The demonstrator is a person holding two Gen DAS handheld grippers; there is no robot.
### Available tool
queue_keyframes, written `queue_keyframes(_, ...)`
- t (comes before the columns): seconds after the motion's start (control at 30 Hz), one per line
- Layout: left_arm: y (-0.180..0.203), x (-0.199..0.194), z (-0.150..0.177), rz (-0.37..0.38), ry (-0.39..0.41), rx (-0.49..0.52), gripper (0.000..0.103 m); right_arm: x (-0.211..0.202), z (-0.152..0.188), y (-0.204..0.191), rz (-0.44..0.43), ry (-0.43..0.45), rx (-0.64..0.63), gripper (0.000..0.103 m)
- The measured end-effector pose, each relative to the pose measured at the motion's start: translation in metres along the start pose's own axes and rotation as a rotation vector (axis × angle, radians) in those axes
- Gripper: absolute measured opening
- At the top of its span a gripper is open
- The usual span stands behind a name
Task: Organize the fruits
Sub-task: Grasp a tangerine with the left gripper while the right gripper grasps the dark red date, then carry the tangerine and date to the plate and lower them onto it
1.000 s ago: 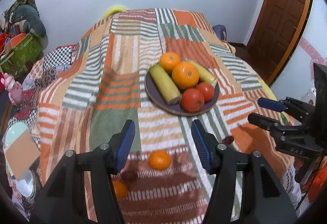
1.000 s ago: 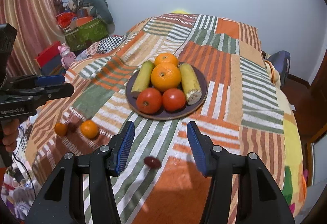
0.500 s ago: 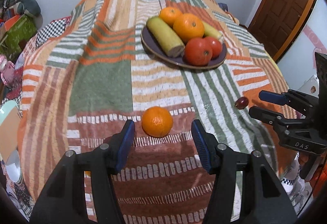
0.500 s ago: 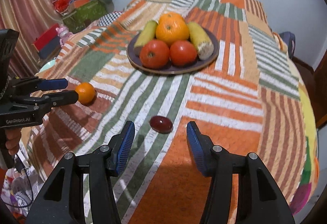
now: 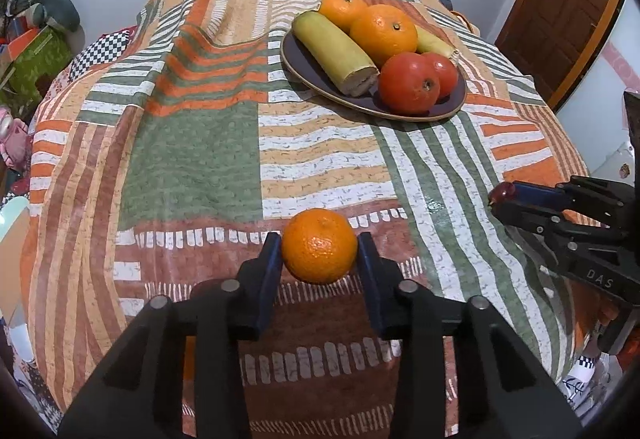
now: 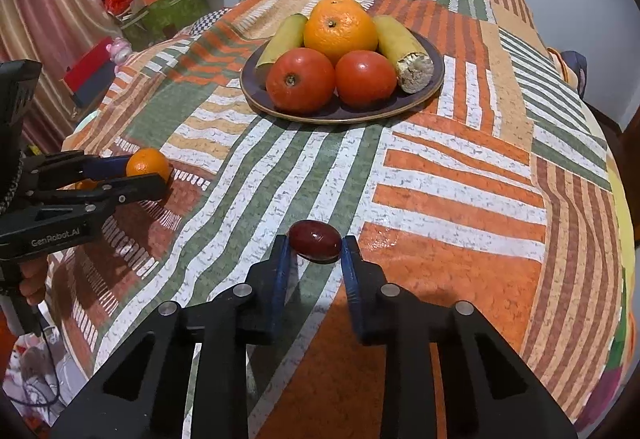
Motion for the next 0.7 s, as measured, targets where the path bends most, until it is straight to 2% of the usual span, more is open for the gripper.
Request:
queue_keyframes(0.3, -0.003, -0.011, -0.007, 0.014, 0.020, -0.014, 0.037, -0.013, -0.006, 0.001, -0.011, 0.038, 0.002, 0.023)
queue_keyframes(0.7, 0.009, -0.042, -0.056, 0.044, 0.127, -0.011, 0.037, -0.039, -0.042, 0.008, 0.002, 0.142, -0.010, 0.023)
Point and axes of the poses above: each gripper's, at about its wrist camera, not at the fingertips, and x roughly the way its jaws point, y to its right, z to its underside, the point moved 6 cm from there along x, roughly the way its jaws point, and after that the axes turned 9 degrees about -z, right-handed, at the moved point
